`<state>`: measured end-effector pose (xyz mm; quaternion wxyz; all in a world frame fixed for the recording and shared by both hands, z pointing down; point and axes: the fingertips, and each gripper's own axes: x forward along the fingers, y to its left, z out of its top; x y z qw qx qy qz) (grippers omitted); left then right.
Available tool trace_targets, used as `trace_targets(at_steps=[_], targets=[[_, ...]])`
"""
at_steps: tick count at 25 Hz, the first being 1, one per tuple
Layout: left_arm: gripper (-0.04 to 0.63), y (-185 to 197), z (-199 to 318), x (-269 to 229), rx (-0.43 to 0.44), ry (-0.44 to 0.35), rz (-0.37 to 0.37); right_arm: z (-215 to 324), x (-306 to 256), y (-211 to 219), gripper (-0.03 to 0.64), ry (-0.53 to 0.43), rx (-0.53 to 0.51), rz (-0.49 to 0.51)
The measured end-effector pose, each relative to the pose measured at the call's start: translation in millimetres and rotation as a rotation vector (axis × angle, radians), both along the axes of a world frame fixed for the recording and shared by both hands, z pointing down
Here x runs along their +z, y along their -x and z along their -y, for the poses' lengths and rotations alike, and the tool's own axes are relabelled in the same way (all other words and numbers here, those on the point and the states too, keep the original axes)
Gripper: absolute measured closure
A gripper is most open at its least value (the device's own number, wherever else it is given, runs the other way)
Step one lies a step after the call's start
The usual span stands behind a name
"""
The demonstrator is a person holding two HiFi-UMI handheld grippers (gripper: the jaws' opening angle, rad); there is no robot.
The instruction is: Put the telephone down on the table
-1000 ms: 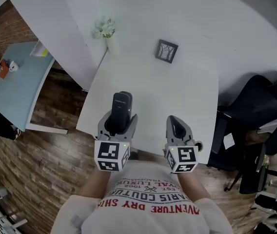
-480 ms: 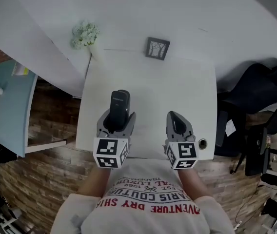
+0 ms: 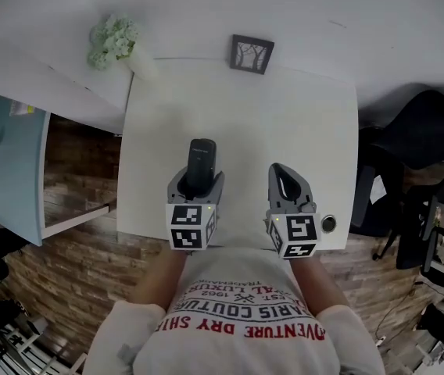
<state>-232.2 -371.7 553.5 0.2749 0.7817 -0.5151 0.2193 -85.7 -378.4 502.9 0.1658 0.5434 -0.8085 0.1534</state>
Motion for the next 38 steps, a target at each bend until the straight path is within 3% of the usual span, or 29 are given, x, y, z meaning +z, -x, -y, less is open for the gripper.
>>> trace_targets(at_steps=[13, 29, 34, 38], targets=[[0.296, -25.7, 25.5, 101.2, -0.012, 0.209, 0.113, 9.8, 59.0, -21.4, 0.592, 0.131, 0.003, 0.016], [0.296, -42.6, 23.5, 134.0, 0.037, 0.354, 0.226, 7.5, 75.3, -26.0, 0.592, 0.21, 0.009, 0.085], [0.291, -46.8, 22.3, 132.2, 0.053, 0.358, 0.205, 8.9, 74.6, -24.3, 0.592, 0.218, 0.006, 0.099], [0.234, -55.3, 20.9, 131.2, 0.091, 0.365, 0.171, 10.4, 74.3, -25.2, 0.592, 0.217, 0.012, 0.102]])
